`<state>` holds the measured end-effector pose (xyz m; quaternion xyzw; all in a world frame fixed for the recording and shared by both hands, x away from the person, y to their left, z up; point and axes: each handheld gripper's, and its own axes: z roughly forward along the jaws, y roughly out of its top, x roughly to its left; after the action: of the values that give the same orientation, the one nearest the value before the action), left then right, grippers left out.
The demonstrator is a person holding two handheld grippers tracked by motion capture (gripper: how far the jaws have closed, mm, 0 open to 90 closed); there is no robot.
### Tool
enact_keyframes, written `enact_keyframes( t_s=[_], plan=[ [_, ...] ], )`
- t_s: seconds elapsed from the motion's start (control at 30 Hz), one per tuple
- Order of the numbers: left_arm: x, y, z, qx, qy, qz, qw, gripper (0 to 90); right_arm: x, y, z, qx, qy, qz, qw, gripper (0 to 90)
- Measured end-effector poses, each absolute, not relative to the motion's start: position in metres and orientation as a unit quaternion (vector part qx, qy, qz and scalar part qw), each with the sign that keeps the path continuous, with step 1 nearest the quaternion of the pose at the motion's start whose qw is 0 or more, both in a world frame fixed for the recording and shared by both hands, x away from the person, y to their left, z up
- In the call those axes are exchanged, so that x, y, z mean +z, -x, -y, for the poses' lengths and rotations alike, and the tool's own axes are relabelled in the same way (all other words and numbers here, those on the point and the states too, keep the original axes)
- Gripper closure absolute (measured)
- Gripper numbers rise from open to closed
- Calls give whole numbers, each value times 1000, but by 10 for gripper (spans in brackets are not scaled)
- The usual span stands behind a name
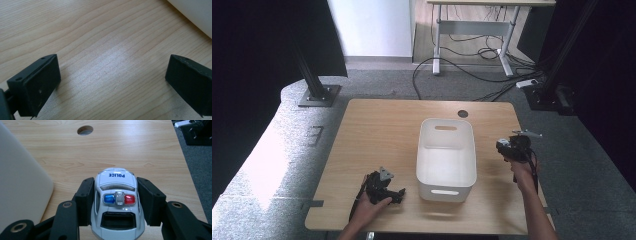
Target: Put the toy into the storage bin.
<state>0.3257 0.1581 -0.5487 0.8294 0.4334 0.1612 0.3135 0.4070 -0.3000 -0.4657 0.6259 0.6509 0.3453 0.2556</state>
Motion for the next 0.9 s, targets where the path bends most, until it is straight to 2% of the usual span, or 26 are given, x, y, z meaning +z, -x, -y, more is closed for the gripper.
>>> enact_keyframes(
  t_s=[0.9],
  plan=[
    [-549, -326, -158, 161, -830, -433, 313, 0, -430, -385, 281, 381, -603, -650, 262, 502]
  ],
)
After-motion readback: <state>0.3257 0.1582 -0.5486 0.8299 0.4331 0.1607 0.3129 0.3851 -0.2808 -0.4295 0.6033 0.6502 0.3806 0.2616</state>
